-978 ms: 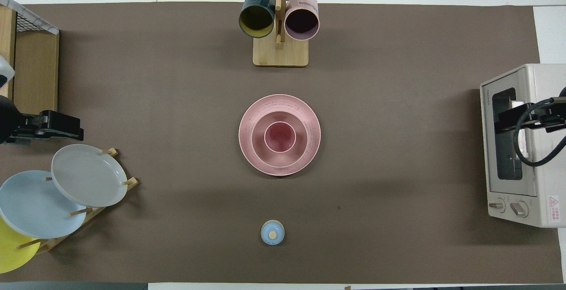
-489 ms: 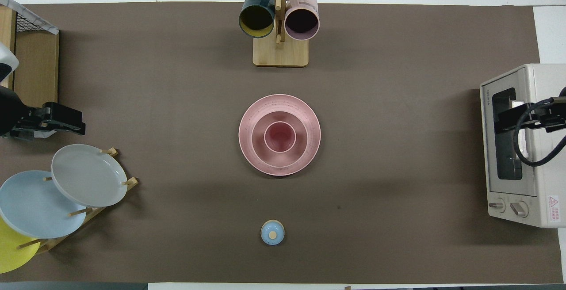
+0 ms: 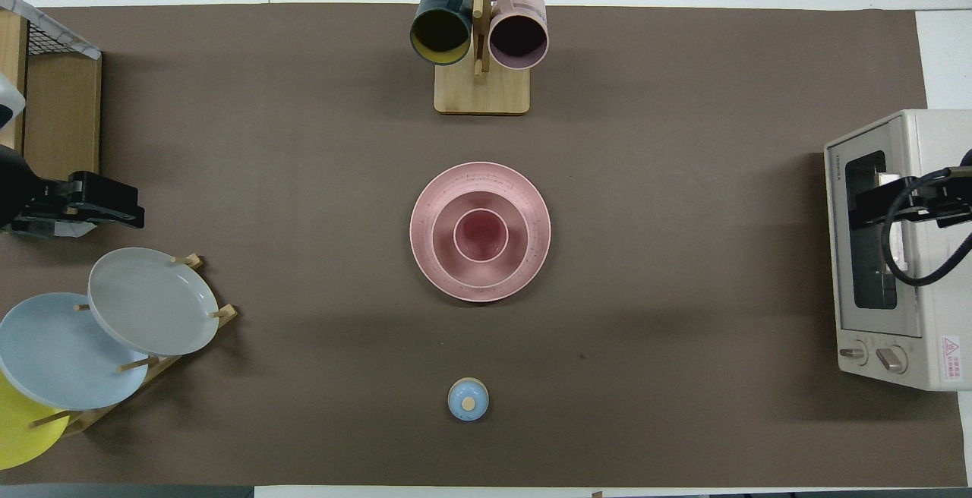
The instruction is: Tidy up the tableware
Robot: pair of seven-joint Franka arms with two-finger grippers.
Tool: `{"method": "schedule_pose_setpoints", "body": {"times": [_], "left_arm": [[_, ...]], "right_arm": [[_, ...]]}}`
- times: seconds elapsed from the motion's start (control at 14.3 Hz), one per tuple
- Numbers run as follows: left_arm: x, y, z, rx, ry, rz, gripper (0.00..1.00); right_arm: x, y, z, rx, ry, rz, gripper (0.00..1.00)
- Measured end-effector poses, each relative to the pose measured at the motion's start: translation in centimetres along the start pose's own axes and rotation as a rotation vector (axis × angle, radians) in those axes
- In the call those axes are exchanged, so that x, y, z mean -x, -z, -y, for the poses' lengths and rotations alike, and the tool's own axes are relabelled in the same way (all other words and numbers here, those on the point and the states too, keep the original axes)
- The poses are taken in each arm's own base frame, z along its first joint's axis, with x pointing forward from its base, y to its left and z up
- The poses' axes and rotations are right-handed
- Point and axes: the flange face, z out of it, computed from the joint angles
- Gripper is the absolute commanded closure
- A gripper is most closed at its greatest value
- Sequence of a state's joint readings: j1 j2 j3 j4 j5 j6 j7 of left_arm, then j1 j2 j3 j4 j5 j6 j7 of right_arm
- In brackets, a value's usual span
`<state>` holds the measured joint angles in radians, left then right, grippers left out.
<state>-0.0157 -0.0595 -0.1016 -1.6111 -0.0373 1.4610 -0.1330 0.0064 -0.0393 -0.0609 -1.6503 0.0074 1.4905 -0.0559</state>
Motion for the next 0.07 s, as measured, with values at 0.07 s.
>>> {"method": "schedule_pose_setpoints", "body": {"times": [0.07], "left_arm": [[0.00,0.00,0.02,0.000,0.000,0.000,0.00]], "right_arm": [[0.00,0.00,0.00,0.000,0.000,0.000,0.00]]}}
